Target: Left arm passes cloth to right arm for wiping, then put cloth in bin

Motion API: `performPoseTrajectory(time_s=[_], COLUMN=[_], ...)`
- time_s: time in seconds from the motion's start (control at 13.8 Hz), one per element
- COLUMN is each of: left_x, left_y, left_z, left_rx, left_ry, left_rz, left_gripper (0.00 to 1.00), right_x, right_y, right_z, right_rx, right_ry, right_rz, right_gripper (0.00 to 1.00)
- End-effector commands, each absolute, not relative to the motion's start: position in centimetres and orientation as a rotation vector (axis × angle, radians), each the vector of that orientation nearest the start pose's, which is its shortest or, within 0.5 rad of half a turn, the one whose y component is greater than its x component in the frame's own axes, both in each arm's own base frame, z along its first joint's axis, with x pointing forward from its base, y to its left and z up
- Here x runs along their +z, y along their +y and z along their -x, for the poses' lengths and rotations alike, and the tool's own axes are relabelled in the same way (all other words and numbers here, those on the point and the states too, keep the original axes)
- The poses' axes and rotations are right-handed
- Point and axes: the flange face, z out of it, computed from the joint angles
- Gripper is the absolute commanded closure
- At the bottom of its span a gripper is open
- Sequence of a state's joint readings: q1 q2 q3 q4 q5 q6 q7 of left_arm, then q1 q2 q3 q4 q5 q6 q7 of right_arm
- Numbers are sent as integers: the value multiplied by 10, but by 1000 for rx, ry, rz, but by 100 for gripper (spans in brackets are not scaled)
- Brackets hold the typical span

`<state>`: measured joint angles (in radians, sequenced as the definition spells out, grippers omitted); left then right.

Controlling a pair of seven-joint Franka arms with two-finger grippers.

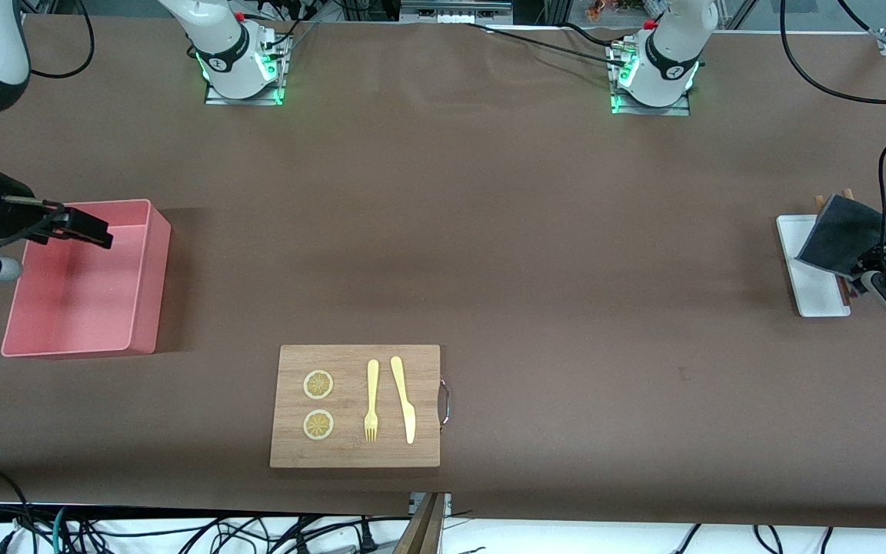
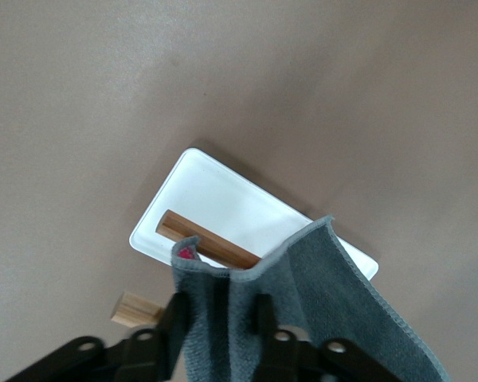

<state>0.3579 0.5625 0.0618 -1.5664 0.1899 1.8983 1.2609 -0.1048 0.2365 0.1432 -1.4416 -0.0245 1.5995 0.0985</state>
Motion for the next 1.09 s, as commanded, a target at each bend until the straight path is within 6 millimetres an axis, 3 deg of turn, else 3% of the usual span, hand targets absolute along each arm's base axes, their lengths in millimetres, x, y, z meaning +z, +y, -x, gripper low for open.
performPoseTrajectory(time_s=[0.0,0.14,0.36,0.58,0.87,1.01], left_x=[306,309,316,340,384,411], left_y=[281,280,276,265,231,192], left_z=[-612,-613,-612,-619,-635,-644], left_rx=[464,459,497,526,597,647], left_ry=[1430,1423,1422,1373,1270,1206], left_rz=[2814,2813,2834,2885,2921,2934], left_gripper=[85,100,100,100,100,100], right_x=[552,550,551,550,551,551], right_y=[18,21,38,52,79,91], right_z=[-619,-618,-618,-617,-615,-614], right_rx=[130,143,144,150,148,147], right_ry=[79,125,221,278,437,459], right_rz=[3125,3116,3104,3087,3059,3057], right_gripper=[0,0,0,0,0,0])
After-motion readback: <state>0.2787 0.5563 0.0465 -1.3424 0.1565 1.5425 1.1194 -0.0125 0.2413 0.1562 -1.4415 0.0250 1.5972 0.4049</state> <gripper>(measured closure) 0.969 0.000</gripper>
